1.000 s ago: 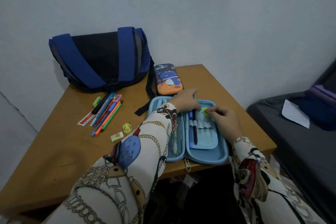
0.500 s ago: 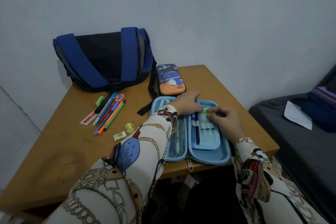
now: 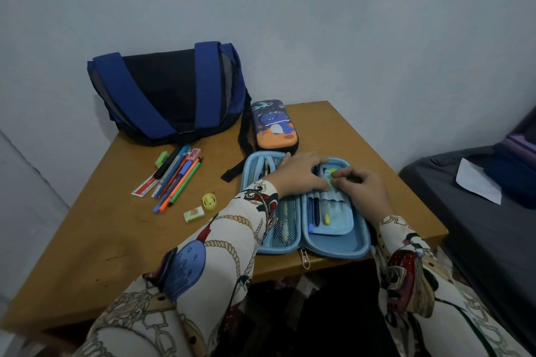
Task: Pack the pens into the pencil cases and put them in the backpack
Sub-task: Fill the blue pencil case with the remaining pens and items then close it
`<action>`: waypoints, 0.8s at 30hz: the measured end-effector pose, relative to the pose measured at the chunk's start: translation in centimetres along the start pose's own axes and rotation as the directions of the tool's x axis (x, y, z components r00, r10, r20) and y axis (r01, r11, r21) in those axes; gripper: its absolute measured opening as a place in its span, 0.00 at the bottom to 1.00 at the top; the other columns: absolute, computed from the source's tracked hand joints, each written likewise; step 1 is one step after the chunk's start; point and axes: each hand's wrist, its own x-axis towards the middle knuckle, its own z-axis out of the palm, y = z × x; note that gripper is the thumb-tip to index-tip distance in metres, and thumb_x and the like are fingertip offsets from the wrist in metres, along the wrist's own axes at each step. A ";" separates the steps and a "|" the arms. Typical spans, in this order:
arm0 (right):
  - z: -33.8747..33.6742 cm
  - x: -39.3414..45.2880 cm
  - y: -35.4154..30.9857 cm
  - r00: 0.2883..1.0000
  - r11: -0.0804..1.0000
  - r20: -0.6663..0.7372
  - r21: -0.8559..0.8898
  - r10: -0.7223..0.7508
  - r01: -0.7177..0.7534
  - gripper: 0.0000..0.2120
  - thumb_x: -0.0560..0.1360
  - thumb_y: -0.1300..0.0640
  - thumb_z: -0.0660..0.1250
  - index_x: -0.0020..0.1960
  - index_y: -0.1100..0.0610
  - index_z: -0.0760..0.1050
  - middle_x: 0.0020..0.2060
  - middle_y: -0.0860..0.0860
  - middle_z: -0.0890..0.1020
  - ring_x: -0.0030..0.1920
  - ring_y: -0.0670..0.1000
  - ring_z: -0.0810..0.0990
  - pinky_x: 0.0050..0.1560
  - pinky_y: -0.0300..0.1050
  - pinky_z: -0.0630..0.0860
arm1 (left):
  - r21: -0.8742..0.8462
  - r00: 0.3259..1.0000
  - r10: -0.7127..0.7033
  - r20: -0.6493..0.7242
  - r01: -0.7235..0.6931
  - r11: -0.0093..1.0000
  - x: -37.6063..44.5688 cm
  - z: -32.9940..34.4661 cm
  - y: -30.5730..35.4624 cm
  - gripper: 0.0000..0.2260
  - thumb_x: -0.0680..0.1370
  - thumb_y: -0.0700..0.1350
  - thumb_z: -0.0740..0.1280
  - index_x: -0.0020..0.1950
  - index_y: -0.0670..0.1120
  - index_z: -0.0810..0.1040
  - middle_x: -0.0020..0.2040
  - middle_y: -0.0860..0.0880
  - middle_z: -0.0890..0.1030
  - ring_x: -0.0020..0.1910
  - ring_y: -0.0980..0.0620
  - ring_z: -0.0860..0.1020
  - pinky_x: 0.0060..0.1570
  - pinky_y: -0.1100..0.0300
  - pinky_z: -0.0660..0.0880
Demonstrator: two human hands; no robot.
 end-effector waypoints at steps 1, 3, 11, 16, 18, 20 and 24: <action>0.0 0.0 0.0 1.000 1.000 -0.001 0.000 0.001 -0.001 0.11 0.72 0.65 0.73 0.38 0.50 0.82 0.36 0.50 0.82 0.39 0.48 0.79 0.44 0.46 0.78 | 0.001 1.000 0.006 0.000 -0.006 1.000 -0.2 0.0 0.0 0.28 0.75 0.53 0.70 0.74 0.49 0.67 0.74 0.49 0.66 0.73 0.49 0.61 0.74 0.47 0.49; 0.0 0.0 0.1 1.000 1.000 0.000 -0.005 0.003 -0.003 0.10 0.72 0.65 0.73 0.38 0.50 0.82 0.36 0.51 0.82 0.39 0.49 0.80 0.46 0.48 0.78 | -0.016 1.000 0.013 -0.007 -0.013 1.000 -0.6 0.1 -0.2 0.27 0.76 0.53 0.69 0.73 0.49 0.68 0.73 0.49 0.68 0.73 0.49 0.62 0.73 0.48 0.52; 0.0 -0.1 -0.1 1.000 1.000 -0.008 -0.013 0.009 -0.009 0.09 0.72 0.64 0.73 0.38 0.50 0.82 0.38 0.53 0.83 0.40 0.49 0.80 0.48 0.51 0.79 | 0.025 1.000 0.018 0.005 -0.018 1.000 -1.1 0.2 -0.3 0.27 0.78 0.54 0.66 0.75 0.50 0.66 0.75 0.48 0.64 0.75 0.50 0.58 0.74 0.47 0.47; 0.0 -0.2 -0.3 1.000 0.999 -0.007 -0.019 0.031 -0.031 0.08 0.72 0.64 0.73 0.39 0.52 0.82 0.38 0.53 0.83 0.39 0.48 0.80 0.46 0.48 0.79 | -0.005 0.993 0.025 -0.115 -0.026 1.000 -2.1 -0.4 -1.4 0.26 0.81 0.53 0.62 0.77 0.49 0.61 0.78 0.50 0.60 0.77 0.52 0.53 0.75 0.47 0.45; 0.0 -0.2 -0.4 0.999 0.999 -0.008 -0.030 0.036 -0.036 0.07 0.72 0.64 0.73 0.40 0.52 0.82 0.38 0.51 0.83 0.39 0.48 0.80 0.44 0.44 0.79 | -0.053 0.977 0.000 -0.212 -0.012 0.999 -2.9 -0.9 -2.6 0.23 0.81 0.51 0.62 0.76 0.49 0.64 0.76 0.51 0.63 0.76 0.52 0.56 0.75 0.49 0.45; 0.0 -0.3 -0.4 0.999 0.999 -0.010 -0.033 0.041 -0.042 0.07 0.73 0.63 0.73 0.40 0.52 0.82 0.38 0.52 0.83 0.40 0.48 0.80 0.43 0.43 0.79 | -0.077 0.953 -0.034 -0.300 0.012 0.997 -3.9 -1.3 -4.0 0.20 0.81 0.50 0.62 0.73 0.48 0.68 0.74 0.51 0.67 0.75 0.52 0.59 0.76 0.48 0.49; 0.0 -0.2 -0.2 0.998 0.997 -0.012 -0.036 0.062 -0.062 0.07 0.72 0.63 0.74 0.40 0.52 0.83 0.42 0.56 0.84 0.43 0.54 0.82 0.50 0.54 0.81 | -0.097 0.826 -0.124 -0.549 0.085 0.992 -6.8 -1.0 -6.4 0.14 0.82 0.49 0.61 0.64 0.48 0.77 0.63 0.50 0.77 0.68 0.51 0.68 0.66 0.48 0.67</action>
